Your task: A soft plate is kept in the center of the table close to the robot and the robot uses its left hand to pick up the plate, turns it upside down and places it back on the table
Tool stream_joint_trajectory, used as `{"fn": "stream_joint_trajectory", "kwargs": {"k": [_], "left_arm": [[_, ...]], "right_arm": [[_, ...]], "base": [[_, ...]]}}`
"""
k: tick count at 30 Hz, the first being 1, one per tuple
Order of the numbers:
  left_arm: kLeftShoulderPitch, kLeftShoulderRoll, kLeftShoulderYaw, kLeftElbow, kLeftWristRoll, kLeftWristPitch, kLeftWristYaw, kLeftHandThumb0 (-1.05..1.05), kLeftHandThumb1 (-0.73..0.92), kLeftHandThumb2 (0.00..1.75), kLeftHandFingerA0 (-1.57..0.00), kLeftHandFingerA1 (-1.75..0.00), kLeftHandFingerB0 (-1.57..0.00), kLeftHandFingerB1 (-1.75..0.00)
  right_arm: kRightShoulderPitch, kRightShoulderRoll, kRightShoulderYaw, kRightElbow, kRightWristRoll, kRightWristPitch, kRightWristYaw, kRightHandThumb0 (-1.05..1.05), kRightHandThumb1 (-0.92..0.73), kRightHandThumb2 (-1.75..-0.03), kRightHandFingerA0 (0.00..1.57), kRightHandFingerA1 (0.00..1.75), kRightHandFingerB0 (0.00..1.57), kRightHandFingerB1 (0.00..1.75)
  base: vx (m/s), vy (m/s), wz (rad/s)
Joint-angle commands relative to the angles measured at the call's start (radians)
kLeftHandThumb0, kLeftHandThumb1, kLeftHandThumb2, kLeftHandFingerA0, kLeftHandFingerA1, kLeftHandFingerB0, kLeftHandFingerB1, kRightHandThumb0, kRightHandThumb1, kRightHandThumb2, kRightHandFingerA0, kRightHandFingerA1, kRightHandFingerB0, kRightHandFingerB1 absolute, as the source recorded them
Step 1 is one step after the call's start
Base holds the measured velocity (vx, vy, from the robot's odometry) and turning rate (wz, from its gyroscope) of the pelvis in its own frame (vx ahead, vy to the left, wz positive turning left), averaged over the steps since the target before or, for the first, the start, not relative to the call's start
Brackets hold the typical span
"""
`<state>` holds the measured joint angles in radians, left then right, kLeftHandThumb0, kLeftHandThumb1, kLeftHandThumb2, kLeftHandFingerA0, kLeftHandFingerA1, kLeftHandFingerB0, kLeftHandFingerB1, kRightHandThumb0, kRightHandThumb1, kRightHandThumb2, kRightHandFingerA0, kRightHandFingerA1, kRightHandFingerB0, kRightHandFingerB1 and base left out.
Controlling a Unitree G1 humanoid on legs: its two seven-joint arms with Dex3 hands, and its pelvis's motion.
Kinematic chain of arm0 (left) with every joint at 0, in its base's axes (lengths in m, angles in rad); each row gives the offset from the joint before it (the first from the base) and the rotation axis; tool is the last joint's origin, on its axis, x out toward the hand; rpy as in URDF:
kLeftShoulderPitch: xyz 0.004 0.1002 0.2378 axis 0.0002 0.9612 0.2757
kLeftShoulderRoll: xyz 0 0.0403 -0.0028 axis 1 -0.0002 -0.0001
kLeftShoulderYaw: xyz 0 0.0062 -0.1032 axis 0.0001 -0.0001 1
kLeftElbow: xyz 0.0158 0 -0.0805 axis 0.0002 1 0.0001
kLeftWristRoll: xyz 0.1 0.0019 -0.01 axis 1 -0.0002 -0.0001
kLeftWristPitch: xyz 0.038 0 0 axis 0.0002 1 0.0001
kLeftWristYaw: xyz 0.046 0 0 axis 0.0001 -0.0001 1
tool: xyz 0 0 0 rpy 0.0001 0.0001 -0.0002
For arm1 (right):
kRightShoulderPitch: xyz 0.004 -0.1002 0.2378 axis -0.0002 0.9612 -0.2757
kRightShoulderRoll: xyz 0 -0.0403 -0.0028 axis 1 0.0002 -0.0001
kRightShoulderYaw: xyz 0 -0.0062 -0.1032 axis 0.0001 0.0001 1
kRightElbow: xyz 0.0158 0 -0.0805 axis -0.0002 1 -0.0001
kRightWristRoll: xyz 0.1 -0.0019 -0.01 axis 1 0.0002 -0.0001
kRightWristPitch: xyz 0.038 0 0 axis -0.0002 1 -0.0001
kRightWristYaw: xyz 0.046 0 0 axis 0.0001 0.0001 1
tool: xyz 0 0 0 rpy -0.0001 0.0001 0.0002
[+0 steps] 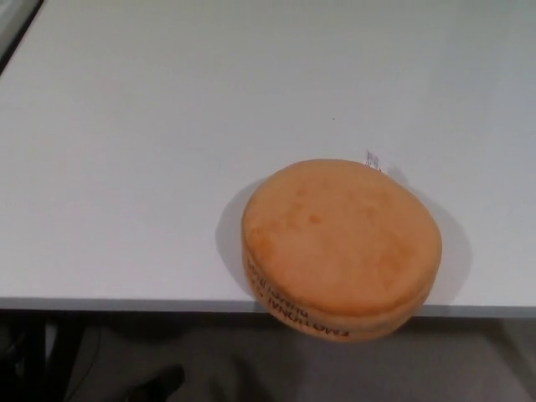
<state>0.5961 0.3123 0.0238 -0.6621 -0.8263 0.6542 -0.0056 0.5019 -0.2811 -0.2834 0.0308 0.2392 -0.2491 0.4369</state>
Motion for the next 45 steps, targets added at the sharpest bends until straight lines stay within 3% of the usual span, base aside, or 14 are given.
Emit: {"fn": "stream_joint_trajectory", "kwargs": {"k": [1,2,3,7,19,20,21,45], "left_arm": [[0.031,-0.103,0.056,0.512,0.394,-0.846,-0.271,-0.92,0.76,1.15,-0.11,-0.47,-0.06,-0.33],[0.018,-0.101,0.059,0.533,0.39,-0.828,-0.258,-0.97,0.91,0.78,-0.15,-0.39,-0.08,-0.27],[0.006,-0.101,0.063,0.541,0.378,-0.8,-0.248,-0.95,0.92,0.74,-0.18,-0.38,-0.12,-0.3],[-0.033,-0.096,0.047,0.577,0.366,-0.74,-0.227,-0.96,0.91,0.79,-0.18,-0.4,-0.11,-0.29],[-0.032,-0.099,0.009,0.639,0.398,-0.824,-0.274,-0.93,0.92,0.72,-0.19,-0.41,-0.14,-0.28],[-0.031,-0.102,0.008,0.639,0.401,-0.829,-0.272,-0.93,0.92,0.72,-0.19,-0.41,-0.14,-0.28],[-0.031,-0.104,0.005,0.644,0.411,-0.843,-0.269,-0.9,0.73,1.11,-0.16,-0.5,-0.09,-0.42],[-0.037,-0.12,0.006,0.727,0.472,-0.976,-0.286,-0.9,0.74,1.12,-0.18,-0.49,-0.1,-0.42]], "right_arm": [[0.045,-0.009,-0.021,0.015,0.002,-0.02,0.009,-0.75,-0.86,-0.67,0.43,0.41,0.28,0.31],[0.046,-0.009,-0.022,0.02,0.002,-0.027,0.011,-0.74,-0.87,-0.67,0.43,0.41,0.28,0.3],[0.046,-0.007,-0.022,0.023,0.002,-0.031,0.01,-0.74,-0.87,-0.67,0.43,0.4,0.29,0.3],[0.048,-0.01,-0.022,0.027,-0.005,-0.027,0.005,-0.76,-0.88,-0.67,0.42,0.39,0.3,0.3],[0.057,-0.013,-0.013,0.044,-0.008,-0.071,0.026,-0.75,-0.88,-0.67,0.4,0.39,0.33,0.31],[0.058,-0.013,-0.013,0.041,-0.008,-0.07,0.027,-0.75,-0.88,-0.67,0.4,0.39,0.33,0.31],[0.06,-0.014,-0.012,0.041,-0.01,-0.069,0.026,-0.76,-0.88,-0.67,0.4,0.39,0.33,0.31],[0.076,-0.013,-0.009,0.035,-0.012,-0.07,0.027,-0.77,-0.88,-0.67,0.41,0.4,0.33,0.3]], "base": [[0.0,0.0,0.0],[0.0,0.0,0.0],[0.0,0.0,0.0],[0.0,0.0,0.0],[0.0,0.0,0.0],[0.0,0.0,0.0],[0.0,0.0,0.0],[0.0,0.0,0.0]]}}
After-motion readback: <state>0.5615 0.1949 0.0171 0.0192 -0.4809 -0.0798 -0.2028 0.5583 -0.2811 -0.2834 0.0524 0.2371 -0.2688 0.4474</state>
